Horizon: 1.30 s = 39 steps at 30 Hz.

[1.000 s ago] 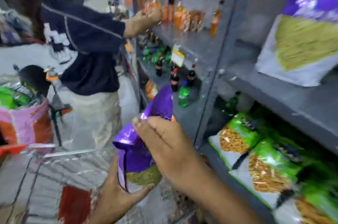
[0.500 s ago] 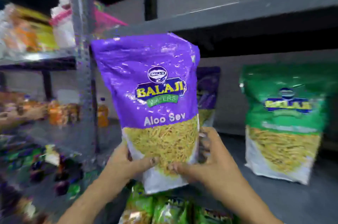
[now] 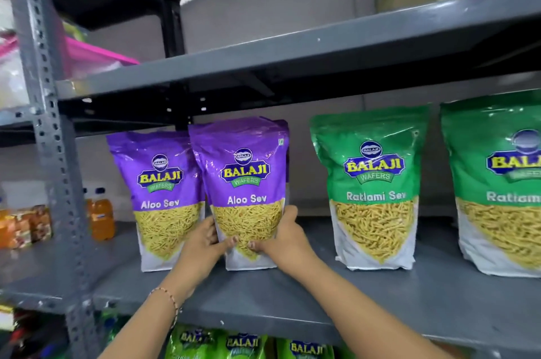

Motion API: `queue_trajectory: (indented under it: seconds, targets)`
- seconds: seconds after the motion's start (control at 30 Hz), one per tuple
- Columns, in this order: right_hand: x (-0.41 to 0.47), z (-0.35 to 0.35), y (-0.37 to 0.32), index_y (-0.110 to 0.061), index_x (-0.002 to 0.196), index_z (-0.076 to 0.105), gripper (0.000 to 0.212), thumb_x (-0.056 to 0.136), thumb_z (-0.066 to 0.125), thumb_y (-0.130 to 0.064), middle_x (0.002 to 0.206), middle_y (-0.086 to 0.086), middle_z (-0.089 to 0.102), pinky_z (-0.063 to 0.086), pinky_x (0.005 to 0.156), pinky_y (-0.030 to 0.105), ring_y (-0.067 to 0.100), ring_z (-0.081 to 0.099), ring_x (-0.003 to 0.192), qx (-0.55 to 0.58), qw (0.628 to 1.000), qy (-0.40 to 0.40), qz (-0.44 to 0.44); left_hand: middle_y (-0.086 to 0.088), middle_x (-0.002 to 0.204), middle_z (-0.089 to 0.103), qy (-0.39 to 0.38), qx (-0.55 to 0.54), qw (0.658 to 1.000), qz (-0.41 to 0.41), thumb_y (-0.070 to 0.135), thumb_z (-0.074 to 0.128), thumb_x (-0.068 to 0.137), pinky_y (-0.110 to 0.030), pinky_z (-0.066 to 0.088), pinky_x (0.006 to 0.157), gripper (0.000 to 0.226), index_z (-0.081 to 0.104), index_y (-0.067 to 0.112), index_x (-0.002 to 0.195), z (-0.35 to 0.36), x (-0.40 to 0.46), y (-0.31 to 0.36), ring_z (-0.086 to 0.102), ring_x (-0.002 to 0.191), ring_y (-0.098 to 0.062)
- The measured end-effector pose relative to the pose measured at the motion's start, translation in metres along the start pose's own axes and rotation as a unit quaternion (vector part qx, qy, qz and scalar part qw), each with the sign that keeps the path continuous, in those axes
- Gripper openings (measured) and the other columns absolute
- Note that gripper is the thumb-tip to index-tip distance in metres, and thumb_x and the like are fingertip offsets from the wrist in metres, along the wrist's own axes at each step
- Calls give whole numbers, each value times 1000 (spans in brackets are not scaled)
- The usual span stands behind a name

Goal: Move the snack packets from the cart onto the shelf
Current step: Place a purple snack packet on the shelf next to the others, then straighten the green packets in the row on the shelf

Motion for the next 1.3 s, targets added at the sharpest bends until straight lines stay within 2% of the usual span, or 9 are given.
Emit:
queue_trajectory:
  seconds: [0.17, 0.27, 0.4, 0.67, 0.83, 0.9, 1.07, 1.13, 1.3]
  targets:
    - [-7, -1, -2, -20, 103, 23, 69, 70, 83, -22, 129, 9, 56, 47, 89, 33, 25, 58, 110, 7, 1000, -23, 20, -9, 124, 65, 2, 5, 1000, 4, -10, 67, 80, -10, 54, 82, 55, 50, 8, 129, 3, -3, 2, 58, 123, -26]
    - [-34, -19, -19, -17, 124, 26, 72, 76, 79, -23, 125, -1, 53, 41, 75, 14, 12, 49, 102, 25, 998, -56, -7, -3, 139, 55, 83, 19, 995, 51, 8, 72, 79, -33, 48, 104, 71, 39, 19, 141, 1, -23, 22, 51, 130, -20]
    - [-99, -108, -23, -32, 134, 40, 64, 80, 74, -33, 125, -26, 51, 35, 84, 2, -8, 46, 116, 68, 991, 78, -86, 23, 150, 38, 174, -4, 978, 114, 33, 62, 80, -34, 30, 116, 71, 32, 35, 144, 41, -83, 64, 35, 139, 1]
    - [-187, -351, 89, -27, 105, 64, 25, 89, 64, -8, 115, 3, 69, 46, 80, 4, 1, 65, 98, 53, 915, 397, -44, 18, 137, 56, -138, -211, 968, 3, 17, 69, 84, -9, 39, 101, 49, 55, 28, 129, 275, -141, 113, 43, 131, 6]
    - [-149, -381, 154, -19, 141, 34, 65, 86, 69, -30, 140, 0, 51, 38, 106, 30, 20, 50, 128, -28, 963, 256, 80, 8, 156, 29, -188, -221, 948, -134, 56, 67, 71, -35, 22, 115, 92, 27, 23, 148, 380, -118, 105, 30, 139, -7]
    - [-143, -367, 167, -29, 136, 32, 66, 82, 69, -43, 138, -14, 51, 38, 107, 20, 9, 49, 125, -6, 980, 178, 88, 4, 158, 24, -145, -221, 950, -166, 48, 62, 80, -34, 24, 109, 85, 23, 20, 149, 399, -110, 97, 26, 143, -14]
    - [-141, -362, 178, -38, 149, 12, 101, 68, 68, -61, 154, -11, 37, 36, 113, 44, 13, 41, 138, 31, 986, 136, 94, 4, 150, 38, -112, -151, 973, -135, 33, 50, 95, -32, 32, 100, 57, 31, 16, 146, 422, -100, 101, 43, 129, -16]
    - [-144, -363, 174, -36, 149, 15, 94, 73, 69, -55, 151, -11, 42, 40, 109, 37, 12, 44, 135, 46, 986, 136, 87, 13, 131, 47, -126, -151, 975, -107, 30, 49, 96, -27, 32, 92, 48, 38, 19, 142, 425, -104, 111, 50, 106, -6]
    - [-152, -377, 166, -37, 133, 35, 54, 89, 64, -26, 120, -25, 60, 43, 73, 3, -5, 57, 111, 85, 977, 192, 48, 18, 129, 47, -168, -126, 972, -101, 39, 52, 93, -24, 27, 94, 52, 40, 26, 142, 433, -112, 112, 39, 113, 0]
Point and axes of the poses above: each hand's wrist, its own x-axis towards the middle knuckle, its own z-axis out of the palm, y = z × x, the point moved 9 cm from there along x, towards the middle knuckle
